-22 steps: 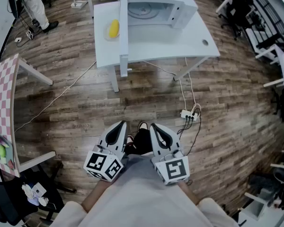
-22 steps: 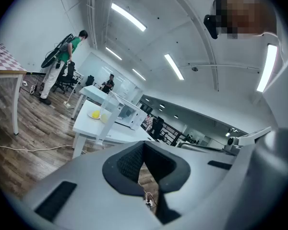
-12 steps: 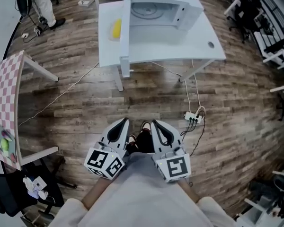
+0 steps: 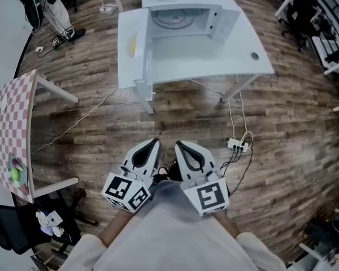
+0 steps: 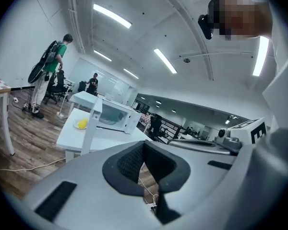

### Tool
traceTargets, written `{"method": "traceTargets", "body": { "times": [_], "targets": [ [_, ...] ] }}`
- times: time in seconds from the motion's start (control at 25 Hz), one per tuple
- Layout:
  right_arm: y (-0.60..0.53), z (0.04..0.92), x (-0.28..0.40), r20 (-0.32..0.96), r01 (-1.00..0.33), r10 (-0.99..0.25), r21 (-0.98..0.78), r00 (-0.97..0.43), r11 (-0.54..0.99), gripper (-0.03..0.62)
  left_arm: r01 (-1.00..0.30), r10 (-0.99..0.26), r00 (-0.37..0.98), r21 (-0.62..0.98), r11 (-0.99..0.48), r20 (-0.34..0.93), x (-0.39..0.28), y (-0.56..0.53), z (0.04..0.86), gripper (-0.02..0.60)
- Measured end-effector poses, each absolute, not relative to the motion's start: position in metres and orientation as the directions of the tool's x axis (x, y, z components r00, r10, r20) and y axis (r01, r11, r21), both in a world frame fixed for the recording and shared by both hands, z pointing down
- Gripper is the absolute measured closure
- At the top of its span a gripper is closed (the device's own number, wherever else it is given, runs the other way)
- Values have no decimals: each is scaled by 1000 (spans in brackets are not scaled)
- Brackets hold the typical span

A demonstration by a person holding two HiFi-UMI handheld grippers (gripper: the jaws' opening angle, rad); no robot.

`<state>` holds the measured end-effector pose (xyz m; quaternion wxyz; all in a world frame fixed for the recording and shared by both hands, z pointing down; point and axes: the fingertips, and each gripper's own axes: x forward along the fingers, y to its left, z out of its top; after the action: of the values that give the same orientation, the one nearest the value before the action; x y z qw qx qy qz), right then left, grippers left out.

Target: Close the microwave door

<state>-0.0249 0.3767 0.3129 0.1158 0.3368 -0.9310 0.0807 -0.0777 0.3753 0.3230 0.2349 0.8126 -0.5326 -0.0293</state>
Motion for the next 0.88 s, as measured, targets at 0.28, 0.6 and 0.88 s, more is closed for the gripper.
{"method": "traceTargets", "body": {
  "times": [0.28, 0.6, 0.88],
  "targets": [
    [363, 306, -19, 217, -599, -569, -109, -793, 793, 572, -884, -894, 390, 360, -297, 222, -82, 361, 319, 565],
    [353, 308, -12, 197, -573, -542, -165, -817, 803, 572, -883, -901, 373, 383, -271, 221, -71, 351, 315, 565],
    [322, 310, -33, 196, -533, -501, -173, -843, 828, 571, -882, -906, 361, 397, -254, 222, -85, 325, 318, 565]
  ]
}}
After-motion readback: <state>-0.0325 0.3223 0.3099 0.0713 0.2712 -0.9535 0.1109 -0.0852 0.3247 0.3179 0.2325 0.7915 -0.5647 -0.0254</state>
